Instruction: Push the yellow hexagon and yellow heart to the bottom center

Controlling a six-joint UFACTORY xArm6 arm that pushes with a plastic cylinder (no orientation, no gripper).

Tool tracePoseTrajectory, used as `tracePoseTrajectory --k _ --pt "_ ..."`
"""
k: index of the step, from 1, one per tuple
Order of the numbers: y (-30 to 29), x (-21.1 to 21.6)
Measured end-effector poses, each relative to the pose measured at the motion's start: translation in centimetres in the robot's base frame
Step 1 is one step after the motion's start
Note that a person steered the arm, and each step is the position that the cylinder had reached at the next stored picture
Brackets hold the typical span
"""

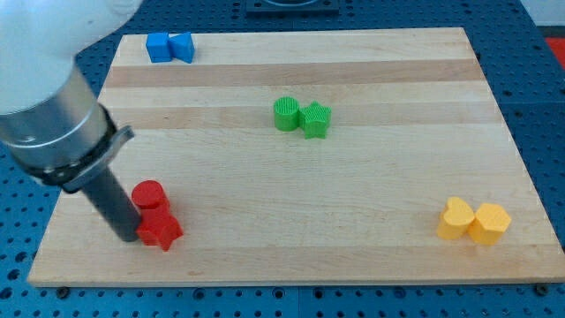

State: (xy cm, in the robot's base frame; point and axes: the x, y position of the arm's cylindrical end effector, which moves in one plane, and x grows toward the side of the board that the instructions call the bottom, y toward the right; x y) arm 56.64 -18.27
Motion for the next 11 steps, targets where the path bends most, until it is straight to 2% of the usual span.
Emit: tracePoseTrajectory --k 2,3,4,5,8,11 --pt "7.5 0.2" --pt "9.9 2.4" --pt "13.4 3.0" --pt "16.2 1.3" --pt "17.7 -5.4" --pt "22.9 -10.8"
